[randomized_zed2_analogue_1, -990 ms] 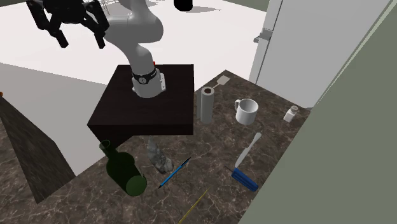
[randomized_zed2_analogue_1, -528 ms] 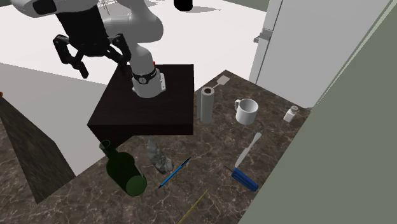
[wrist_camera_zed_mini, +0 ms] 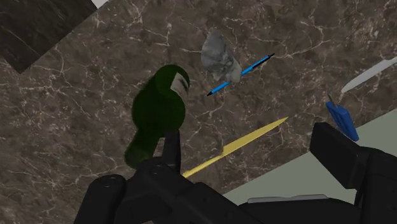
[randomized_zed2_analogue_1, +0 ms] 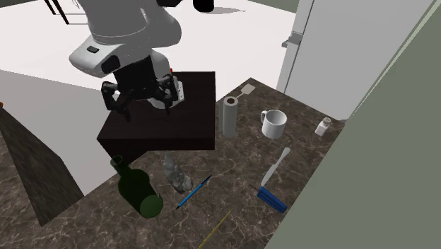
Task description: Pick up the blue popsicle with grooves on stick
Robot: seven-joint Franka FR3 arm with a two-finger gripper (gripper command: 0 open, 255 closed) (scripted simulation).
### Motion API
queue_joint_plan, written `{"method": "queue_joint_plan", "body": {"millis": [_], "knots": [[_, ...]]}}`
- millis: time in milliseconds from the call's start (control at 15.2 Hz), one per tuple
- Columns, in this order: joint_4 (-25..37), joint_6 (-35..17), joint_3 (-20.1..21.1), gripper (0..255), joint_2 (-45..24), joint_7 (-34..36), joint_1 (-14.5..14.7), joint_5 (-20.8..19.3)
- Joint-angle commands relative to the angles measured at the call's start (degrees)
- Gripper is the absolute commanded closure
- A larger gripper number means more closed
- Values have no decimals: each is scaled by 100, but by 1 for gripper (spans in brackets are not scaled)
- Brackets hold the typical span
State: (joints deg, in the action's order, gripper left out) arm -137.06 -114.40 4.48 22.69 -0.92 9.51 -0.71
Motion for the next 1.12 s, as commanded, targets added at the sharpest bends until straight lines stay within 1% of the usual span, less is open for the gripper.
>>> {"method": "queue_joint_plan", "body": {"millis": [0,528,1056], "knots": [[115,-275,112,0,-415,9,91,9],[619,-1106,517,0,-1883,76,406,-121],[1423,-1654,821,0,-3405,247,769,-520]]}}
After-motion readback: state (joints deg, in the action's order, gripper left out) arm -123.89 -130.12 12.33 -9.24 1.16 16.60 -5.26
